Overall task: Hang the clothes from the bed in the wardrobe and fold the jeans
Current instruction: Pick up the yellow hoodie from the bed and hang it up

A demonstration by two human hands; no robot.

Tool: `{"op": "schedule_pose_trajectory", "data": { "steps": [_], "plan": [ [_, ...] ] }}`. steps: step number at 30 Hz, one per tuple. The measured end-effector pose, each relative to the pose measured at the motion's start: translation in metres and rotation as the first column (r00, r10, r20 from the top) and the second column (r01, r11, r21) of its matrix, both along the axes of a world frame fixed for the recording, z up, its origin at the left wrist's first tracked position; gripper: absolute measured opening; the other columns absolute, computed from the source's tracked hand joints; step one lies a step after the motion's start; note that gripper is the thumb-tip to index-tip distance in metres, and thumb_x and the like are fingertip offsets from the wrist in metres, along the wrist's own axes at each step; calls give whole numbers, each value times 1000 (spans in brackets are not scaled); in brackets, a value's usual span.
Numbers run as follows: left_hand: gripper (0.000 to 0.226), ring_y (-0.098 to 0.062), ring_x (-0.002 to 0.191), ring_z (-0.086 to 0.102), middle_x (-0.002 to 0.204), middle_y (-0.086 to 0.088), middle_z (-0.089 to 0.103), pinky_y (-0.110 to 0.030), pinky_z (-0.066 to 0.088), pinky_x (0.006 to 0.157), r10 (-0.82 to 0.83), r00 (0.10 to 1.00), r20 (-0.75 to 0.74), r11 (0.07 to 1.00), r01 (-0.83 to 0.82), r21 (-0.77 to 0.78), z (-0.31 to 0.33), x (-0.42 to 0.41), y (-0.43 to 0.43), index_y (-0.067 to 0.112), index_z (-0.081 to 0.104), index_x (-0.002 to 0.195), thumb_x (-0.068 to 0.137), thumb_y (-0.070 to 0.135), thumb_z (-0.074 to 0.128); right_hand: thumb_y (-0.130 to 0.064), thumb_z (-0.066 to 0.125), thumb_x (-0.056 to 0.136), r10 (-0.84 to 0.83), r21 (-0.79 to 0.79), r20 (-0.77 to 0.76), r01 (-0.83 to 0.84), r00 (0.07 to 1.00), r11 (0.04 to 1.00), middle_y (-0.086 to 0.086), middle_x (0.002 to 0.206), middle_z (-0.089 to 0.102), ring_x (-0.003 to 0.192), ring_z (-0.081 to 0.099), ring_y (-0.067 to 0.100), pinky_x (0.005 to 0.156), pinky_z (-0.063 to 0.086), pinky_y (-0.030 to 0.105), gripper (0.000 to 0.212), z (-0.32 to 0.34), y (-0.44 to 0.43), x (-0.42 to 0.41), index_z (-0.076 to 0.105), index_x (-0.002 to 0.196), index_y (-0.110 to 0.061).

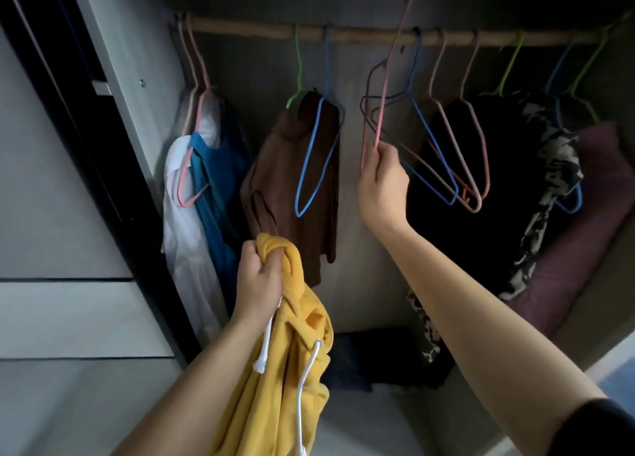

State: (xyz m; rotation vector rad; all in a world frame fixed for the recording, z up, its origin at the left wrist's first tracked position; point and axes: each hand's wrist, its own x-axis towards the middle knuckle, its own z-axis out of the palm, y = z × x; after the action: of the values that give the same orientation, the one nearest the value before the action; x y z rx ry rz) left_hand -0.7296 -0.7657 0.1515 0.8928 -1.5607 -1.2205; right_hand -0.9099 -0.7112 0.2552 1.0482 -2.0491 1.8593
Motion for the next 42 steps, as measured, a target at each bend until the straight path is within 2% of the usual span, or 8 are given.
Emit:
{"op": "schedule_pose_trajectory", "data": {
  "steps": [4,10,14,22,29,34,37,42],
  "plan": [
    [7,-9,79,62,92,-2,62,-27,49,68,20,999,31,1000,-20,5,-1,-1,7,23,54,96,98,29,52,-53,48,99,8,-6,66,-8,998,1000,-4,68,59,55,58,6,49,48,25,31,-61,50,-2,50,88,-24],
    [13,-10,84,61,94,1,60,-20,46,65,32,992,121,998,-25,-54,-7,-8,27,17,54,105,98,28,52,-45,51,100,-131,141,172,107,976,984,-7,60,53,54,52,-3,49,38,13,40,-113,100,-26,52,71,-18],
    [10,-5,85,61,94,5,62,-22,50,70,61,984,167,992,-41,-119,-15,-14,38,19,58,102,96,27,58,-43,56,98,-62,51,142,55,988,997,-13,49,40,45,38,3,44,29,13,47,-130,132,-23,37,60,-23],
    [5,-5,79,63,84,4,66,-28,55,74,49,973,226,972,6,-237,-19,-31,58,21,60,89,92,21,65,-41,56,99,-4,138,231,-29,973,990,-9,55,49,50,42,3,49,35,21,32,-160,179,-42,58,73,-23],
    [16,-9,79,54,94,2,60,-24,42,73,233,936,265,907,-111,-406,-9,-39,62,13,71,104,89,20,69,-50,53,98,77,122,240,-109,968,986,-4,55,45,49,38,6,47,33,20,55,-148,192,-48,52,69,-4],
    [19,-21,72,60,78,-3,66,-30,42,65,304,884,354,869,-106,-483,-2,-33,59,12,67,83,95,25,61,-49,52,98,140,330,278,-232,950,915,-6,53,47,46,40,8,45,34,19,58,-136,196,-55,51,61,-5],
    [24,-24,74,60,79,-5,67,-32,43,64,333,840,428,881,-115,-460,-3,-28,54,13,64,79,97,29,58,-45,49,101,232,425,267,-330,935,843,-6,56,50,50,47,7,54,41,24,38,-126,206,-63,75,80,-27],
    [27,-30,84,62,88,-8,68,-34,44,66,328,799,505,916,-137,-377,-10,-26,50,15,65,82,98,35,55,-41,49,102,383,528,250,-457,889,716,3,61,44,56,44,16,58,40,33,34,-103,227,-72,76,81,-38]
  ]
}}
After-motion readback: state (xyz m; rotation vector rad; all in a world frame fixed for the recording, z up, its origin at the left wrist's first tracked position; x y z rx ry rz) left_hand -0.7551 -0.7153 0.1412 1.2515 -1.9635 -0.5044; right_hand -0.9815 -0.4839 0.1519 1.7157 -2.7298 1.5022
